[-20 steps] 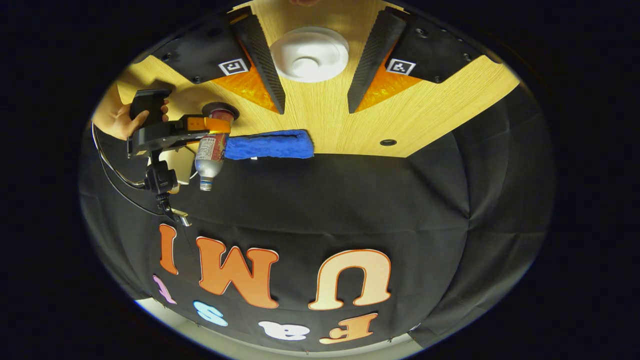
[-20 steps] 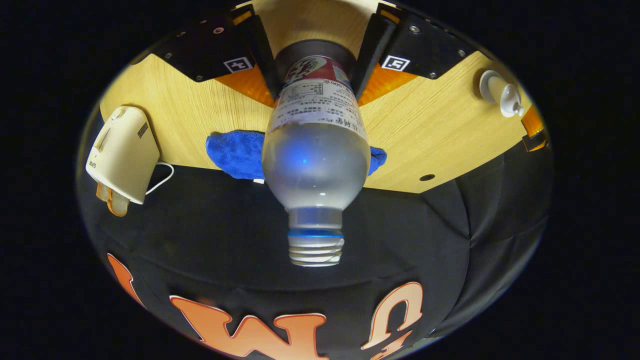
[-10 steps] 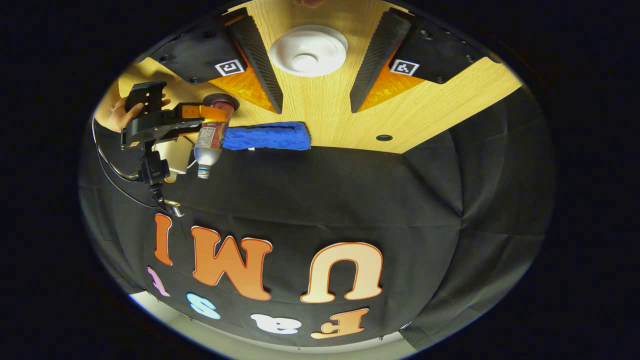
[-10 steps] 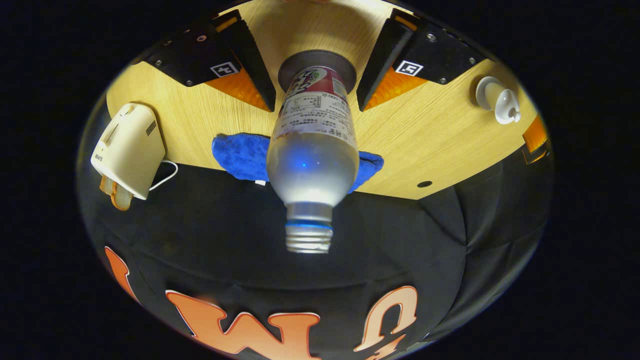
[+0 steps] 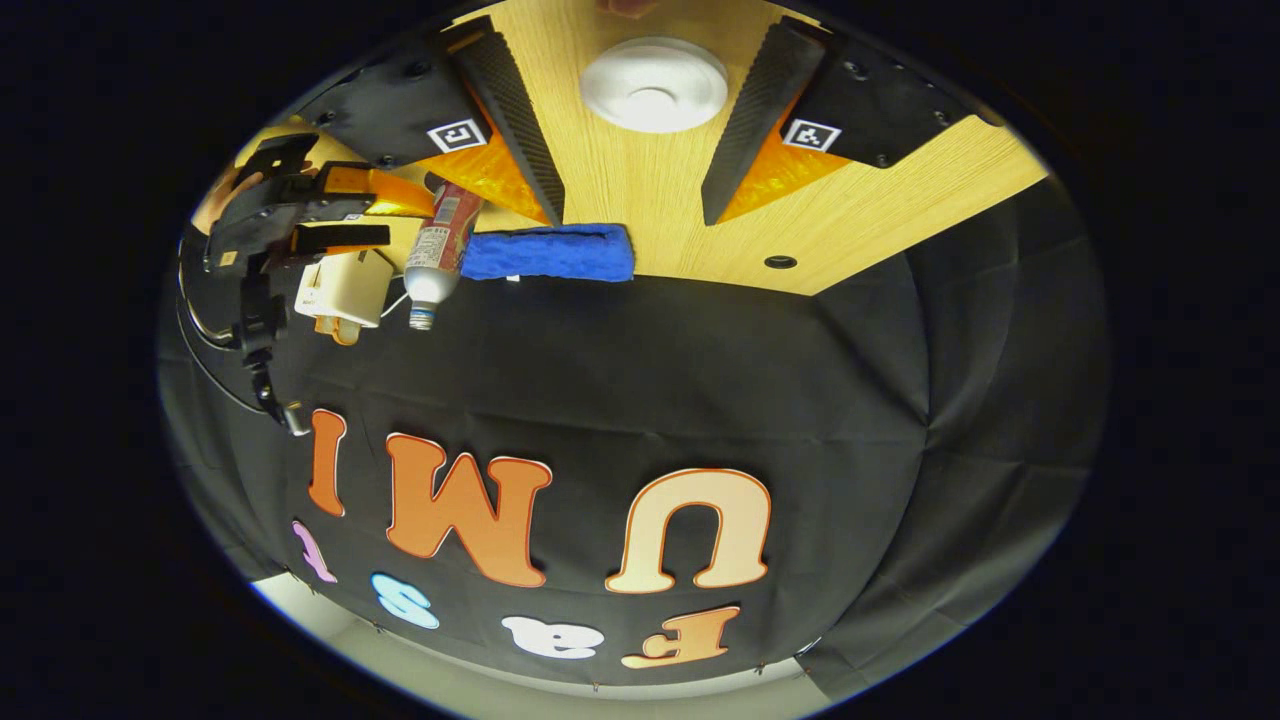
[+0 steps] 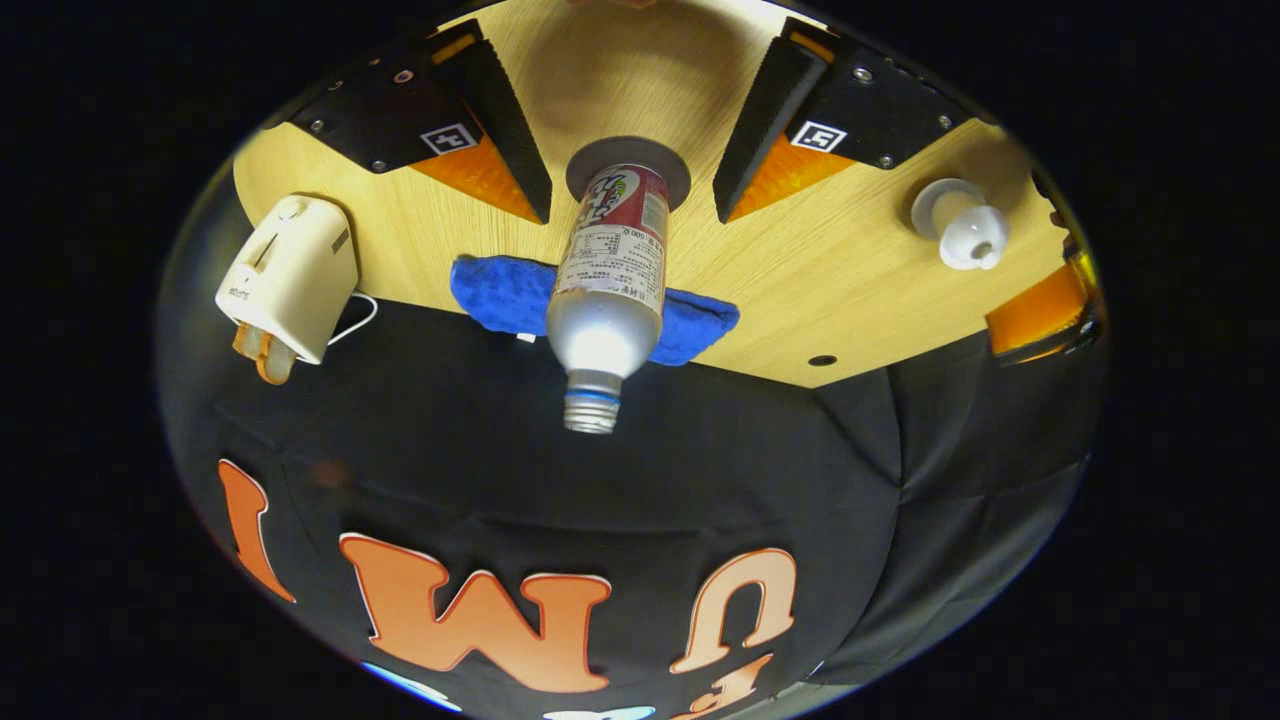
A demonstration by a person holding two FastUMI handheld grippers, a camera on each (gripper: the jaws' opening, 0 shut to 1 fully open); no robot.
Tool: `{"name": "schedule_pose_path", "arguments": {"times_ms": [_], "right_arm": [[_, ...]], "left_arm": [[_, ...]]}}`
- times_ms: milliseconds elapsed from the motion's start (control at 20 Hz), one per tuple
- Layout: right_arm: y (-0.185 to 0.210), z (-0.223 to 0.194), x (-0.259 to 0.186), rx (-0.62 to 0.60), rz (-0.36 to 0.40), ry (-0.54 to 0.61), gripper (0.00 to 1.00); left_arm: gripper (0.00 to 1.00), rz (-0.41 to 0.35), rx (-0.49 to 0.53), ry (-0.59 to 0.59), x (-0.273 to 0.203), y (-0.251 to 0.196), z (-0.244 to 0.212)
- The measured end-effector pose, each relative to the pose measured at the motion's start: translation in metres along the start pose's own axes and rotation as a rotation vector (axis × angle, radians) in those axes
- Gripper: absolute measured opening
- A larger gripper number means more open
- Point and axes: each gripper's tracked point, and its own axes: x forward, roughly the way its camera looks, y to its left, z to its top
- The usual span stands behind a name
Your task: Open the teacup lid with one hand, grasp the water bottle and pour water into the teacup with the other hand; after pouring, place the water bottle on the coaster and then close the teacup lid.
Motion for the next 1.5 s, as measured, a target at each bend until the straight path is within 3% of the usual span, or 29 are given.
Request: {"name": "schedule_pose_path", "arguments": {"times_ms": [200,700,800,850,900,1300,1350,1500], "right_arm": [[-0.004,0.03,-0.037,0.009,-0.022,-0.114,0.98],[-0.055,0.08,-0.113,0.041,-0.175,-0.309,0.98],[-0.065,0.083,-0.122,0.028,-0.201,-0.325,0.98],[-0.068,0.083,-0.127,0.028,-0.212,-0.331,0.98],[-0.069,0.084,-0.13,0.03,-0.217,-0.337,0.98],[-0.076,0.093,-0.136,0.031,-0.239,-0.363,0.98],[-0.074,0.094,-0.137,0.022,-0.236,-0.368,0.98],[-0.075,0.097,-0.14,0.0,-0.248,-0.375,0.98]], "left_arm": [[0.98,-0.006,0.013,-0.007,0.003,-0.011,0.011],[1.0,0.0,0.046,-0.113,-0.009,-0.036,0.067],[1.0,-0.02,0.03,-0.134,-0.008,-0.043,0.072],[0.94,-0.016,0.019,-0.126,-0.008,-0.045,0.07],[1.0,-0.013,0.013,-0.124,-0.006,-0.045,0.069],[1.0,-0.007,0.047,-0.149,-0.005,-0.063,0.081],[0.95,-0.011,0.046,-0.145,-0.005,-0.065,0.079],[0.95,-0.007,0.05,-0.124,-0.002,-0.061,0.07]]}}
